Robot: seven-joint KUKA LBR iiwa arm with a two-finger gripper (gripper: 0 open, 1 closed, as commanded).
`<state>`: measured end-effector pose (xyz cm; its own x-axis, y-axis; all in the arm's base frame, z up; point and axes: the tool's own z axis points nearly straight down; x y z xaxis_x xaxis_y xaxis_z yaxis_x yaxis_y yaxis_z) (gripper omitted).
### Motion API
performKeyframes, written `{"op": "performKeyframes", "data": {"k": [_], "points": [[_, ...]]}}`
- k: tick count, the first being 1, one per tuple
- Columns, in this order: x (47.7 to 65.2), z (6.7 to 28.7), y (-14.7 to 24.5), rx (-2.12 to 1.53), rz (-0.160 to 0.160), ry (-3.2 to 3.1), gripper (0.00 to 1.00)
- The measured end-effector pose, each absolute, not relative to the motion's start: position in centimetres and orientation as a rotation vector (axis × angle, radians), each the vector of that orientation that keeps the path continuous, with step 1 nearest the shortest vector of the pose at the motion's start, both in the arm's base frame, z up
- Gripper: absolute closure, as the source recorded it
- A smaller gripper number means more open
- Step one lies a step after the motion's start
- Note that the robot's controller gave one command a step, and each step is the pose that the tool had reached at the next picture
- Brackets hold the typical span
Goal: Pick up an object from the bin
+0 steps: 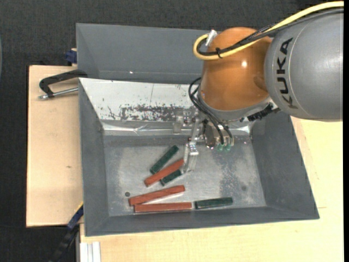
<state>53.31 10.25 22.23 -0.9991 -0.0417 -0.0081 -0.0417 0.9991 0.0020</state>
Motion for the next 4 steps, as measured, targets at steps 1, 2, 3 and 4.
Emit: {"op": "performKeyframes", "data": {"k": [1,2,3,4], "points": [[54.9,14.1,10.0,-0.472,0.001,3.099,0.0],[55.0,10.7,9.6,-0.603,0.003,3.085,0.0],[57.9,8.0,9.9,-0.753,0.001,3.041,0.0],[58.7,7.1,10.0,-0.755,-0.002,3.036,1.0]]}}
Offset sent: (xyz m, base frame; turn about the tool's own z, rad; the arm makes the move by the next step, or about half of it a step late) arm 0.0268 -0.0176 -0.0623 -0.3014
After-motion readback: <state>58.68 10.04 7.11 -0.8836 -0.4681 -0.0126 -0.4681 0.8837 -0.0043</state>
